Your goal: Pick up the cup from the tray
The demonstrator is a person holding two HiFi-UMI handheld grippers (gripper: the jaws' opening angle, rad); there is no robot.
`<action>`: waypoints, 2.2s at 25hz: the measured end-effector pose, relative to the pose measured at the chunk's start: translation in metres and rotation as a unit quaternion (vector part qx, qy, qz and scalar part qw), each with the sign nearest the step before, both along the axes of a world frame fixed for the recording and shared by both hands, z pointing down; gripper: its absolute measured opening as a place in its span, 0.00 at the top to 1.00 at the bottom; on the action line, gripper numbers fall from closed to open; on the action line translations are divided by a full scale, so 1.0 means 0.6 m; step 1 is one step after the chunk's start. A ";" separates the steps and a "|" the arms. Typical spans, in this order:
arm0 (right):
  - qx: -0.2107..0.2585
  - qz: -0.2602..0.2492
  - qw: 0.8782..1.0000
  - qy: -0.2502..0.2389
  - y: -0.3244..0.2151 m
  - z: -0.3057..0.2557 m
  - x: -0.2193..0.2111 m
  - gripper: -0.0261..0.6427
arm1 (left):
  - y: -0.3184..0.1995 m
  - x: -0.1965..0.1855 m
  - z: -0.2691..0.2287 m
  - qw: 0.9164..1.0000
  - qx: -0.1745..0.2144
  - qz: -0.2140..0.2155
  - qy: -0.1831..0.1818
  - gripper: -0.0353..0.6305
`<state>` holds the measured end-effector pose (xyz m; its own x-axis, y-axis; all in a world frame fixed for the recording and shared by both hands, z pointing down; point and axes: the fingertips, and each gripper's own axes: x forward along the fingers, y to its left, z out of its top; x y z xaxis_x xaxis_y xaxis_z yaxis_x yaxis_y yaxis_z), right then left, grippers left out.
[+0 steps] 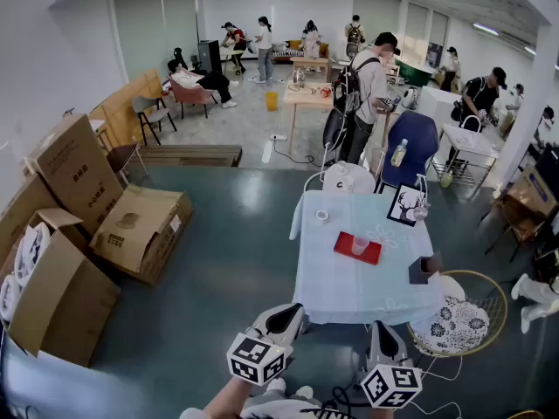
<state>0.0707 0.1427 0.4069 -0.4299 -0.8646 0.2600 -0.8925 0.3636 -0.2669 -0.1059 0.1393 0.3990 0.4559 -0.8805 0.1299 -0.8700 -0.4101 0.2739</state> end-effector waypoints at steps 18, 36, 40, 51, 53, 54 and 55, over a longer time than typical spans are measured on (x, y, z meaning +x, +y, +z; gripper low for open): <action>-0.008 -0.001 1.000 -0.010 0.013 0.006 0.002 0.92 | 0.011 0.008 0.000 1.000 -0.002 0.006 -0.004 0.95; -0.029 -0.055 0.997 -0.050 -0.013 0.008 0.011 0.82 | -0.001 0.051 -0.005 1.000 -0.006 0.009 0.006 0.94; -0.028 -0.071 0.996 -0.048 -0.024 0.008 0.015 0.80 | -0.003 0.067 0.002 1.000 -0.010 0.002 0.005 0.94; -0.023 -0.074 0.996 -0.039 -0.067 0.018 0.034 0.76 | -0.032 0.078 0.027 1.000 -0.022 -0.010 0.005 0.94; -0.021 -0.068 0.997 -0.038 -0.080 0.018 0.035 0.75 | -0.046 0.077 0.026 1.000 -0.020 -0.007 0.005 0.95; -0.020 -0.066 0.997 -0.037 -0.087 0.018 0.035 0.75 | -0.055 0.076 0.027 1.000 -0.019 -0.005 0.005 0.94; -0.019 -0.064 0.997 -0.037 -0.095 0.018 0.034 0.75 | -0.064 0.075 0.028 1.000 -0.019 -0.004 0.006 0.94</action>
